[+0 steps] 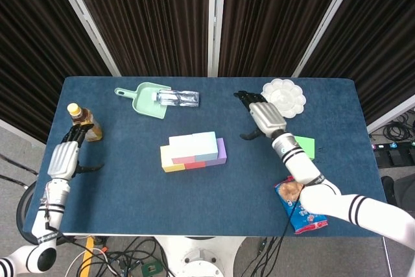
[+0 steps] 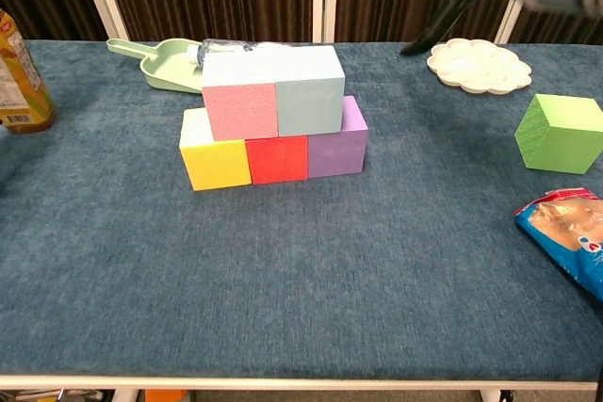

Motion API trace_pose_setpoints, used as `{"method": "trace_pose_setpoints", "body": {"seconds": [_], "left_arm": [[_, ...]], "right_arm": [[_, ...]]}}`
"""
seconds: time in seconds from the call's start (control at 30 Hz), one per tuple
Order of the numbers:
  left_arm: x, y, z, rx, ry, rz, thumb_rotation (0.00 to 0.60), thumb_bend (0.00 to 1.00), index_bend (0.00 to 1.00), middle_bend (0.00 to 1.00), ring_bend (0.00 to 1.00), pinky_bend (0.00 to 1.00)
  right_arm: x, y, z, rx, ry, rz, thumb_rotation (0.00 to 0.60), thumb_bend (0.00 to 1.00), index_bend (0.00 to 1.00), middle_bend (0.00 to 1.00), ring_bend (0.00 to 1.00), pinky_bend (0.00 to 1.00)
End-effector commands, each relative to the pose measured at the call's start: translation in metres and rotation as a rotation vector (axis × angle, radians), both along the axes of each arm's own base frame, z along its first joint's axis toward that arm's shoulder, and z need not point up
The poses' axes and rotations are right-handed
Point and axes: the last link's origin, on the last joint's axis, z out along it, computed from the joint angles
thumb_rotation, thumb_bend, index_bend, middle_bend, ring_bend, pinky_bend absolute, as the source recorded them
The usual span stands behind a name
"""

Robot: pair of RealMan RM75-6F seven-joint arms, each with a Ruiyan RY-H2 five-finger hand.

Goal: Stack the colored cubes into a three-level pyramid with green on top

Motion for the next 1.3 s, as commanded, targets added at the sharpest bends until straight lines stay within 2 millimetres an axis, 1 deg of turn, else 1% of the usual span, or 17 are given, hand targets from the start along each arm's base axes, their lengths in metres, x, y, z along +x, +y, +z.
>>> {"method": "trace_pose_setpoints", "body": {"seconds": [0.03,0.13,0.2,0.33,0.4,0.5,0.7,0.87,1.07,1.3], "left_arm": [[0.001,-0.002,0.000,0.000,-0.001,0.000,0.600,0.04,0.11,0.10,0.03,0.14],[0.002,-0.004,-0.001,-0.005,-0.005,0.001,0.600,0.04,0.11,0.10,0.03,0.14],[0.003,-0.005,-0.001,-0.010,-0.004,-0.002,0.600,0.04,0.11,0.10,0.03,0.14],[0.006,-0.007,-0.003,-0.015,-0.003,-0.010,0.600,0.04,0.11,0.10,0.03,0.14],[0.007,-0.007,-0.003,-0.017,-0.002,-0.014,0.600,0.04,0.11,0.10,0.03,0.14],[0.009,-0.008,-0.005,-0.020,-0.001,-0.018,0.600,0.04,0.11,0.10,0.03,0.14],[0.009,-0.008,-0.005,-0.021,0.000,-0.015,0.600,0.04,0.11,0.10,0.03,0.14],[0.008,-0.009,-0.005,-0.020,-0.002,-0.013,0.600,0.04,0.11,0.10,0.03,0.14],[0.008,-0.009,-0.006,-0.023,0.000,-0.014,0.600,0.04,0.11,0.10,0.03,0.14],[0.010,-0.009,-0.006,-0.022,0.001,-0.020,0.600,0.04,0.11,0.10,0.03,0.14]], "right_arm": [[-0.008,0.011,0.035,-0.056,-0.010,-0.039,0.600,0.04,0.00,0.06,0.00,0.00],[-0.019,0.022,0.051,-0.065,0.030,-0.064,0.600,0.01,0.00,0.07,0.00,0.00],[-0.031,0.030,0.059,-0.071,0.091,-0.082,0.600,0.00,0.00,0.07,0.00,0.00],[-0.057,0.043,0.063,-0.067,0.183,-0.144,0.600,0.00,0.00,0.06,0.00,0.00],[-0.070,0.050,0.060,-0.048,0.222,-0.179,0.600,0.00,0.00,0.06,0.00,0.00],[-0.086,0.057,0.054,-0.020,0.257,-0.215,0.600,0.00,0.00,0.05,0.00,0.00],[-0.108,0.064,0.047,-0.012,0.357,-0.226,0.600,0.00,0.00,0.04,0.00,0.00],[-0.119,0.066,0.044,-0.007,0.427,-0.237,0.600,0.00,0.00,0.04,0.00,0.00],[-0.134,0.066,0.027,0.011,0.516,-0.254,0.600,0.00,0.00,0.04,0.00,0.00],[-0.138,0.061,0.014,0.000,0.508,-0.249,0.600,0.02,0.00,0.08,0.00,0.00]]}}
